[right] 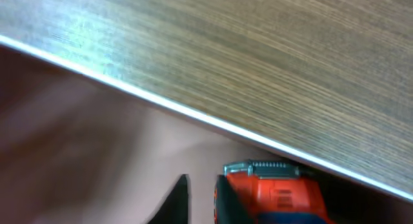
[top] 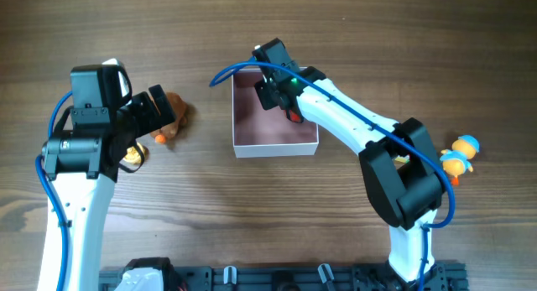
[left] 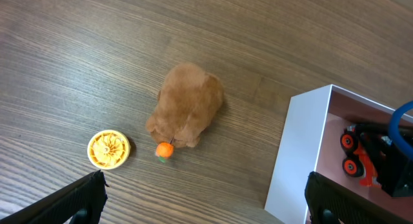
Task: Pack container
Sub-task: 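Move the right gripper to the Rubik's cube and grasp it, then place the Rubik's cube in the box beside the truck, then move the right gripper to the yellow duck and grasp it, then lower the duck into the box and release it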
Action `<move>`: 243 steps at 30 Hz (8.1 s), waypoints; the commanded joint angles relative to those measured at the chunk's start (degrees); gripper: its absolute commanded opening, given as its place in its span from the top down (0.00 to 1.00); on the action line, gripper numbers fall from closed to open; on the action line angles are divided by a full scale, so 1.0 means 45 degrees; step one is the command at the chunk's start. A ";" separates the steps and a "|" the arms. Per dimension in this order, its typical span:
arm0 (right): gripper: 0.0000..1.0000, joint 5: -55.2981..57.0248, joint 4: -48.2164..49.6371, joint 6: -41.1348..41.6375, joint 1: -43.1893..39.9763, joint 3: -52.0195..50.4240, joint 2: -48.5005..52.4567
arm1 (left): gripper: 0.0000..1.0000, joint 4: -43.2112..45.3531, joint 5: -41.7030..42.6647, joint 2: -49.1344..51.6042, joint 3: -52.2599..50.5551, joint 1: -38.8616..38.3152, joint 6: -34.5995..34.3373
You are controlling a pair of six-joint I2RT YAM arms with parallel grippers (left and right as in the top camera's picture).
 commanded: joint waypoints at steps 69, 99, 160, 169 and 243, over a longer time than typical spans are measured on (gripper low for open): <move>0.67 -0.1423 -0.3201 0.3308 -0.9777 -0.7538 -0.4017 | 0.00 -0.0311 -0.0083 -0.0058 0.0107 0.0058 -0.0209; 0.84 -0.1005 -0.1729 0.4410 -0.0112 0.0121 -0.1263 | 0.00 -0.0369 -0.0073 -0.0058 0.0107 0.0525 -0.0214; 0.95 -0.2871 -0.0112 -0.0359 0.0641 0.0107 0.0000 | 0.00 -0.0631 -0.0034 -0.0058 0.0107 0.0525 -0.0209; 0.96 -0.0981 -0.0097 0.0617 0.0627 0.0083 0.0913 | 0.00 -0.0631 -0.0034 -0.0058 0.0107 0.0525 -0.0209; 0.96 -0.2278 -0.4527 0.3351 -0.4075 -0.1229 -0.8446 | 0.00 -0.1073 -0.0010 -0.0631 0.0112 0.1783 -0.0602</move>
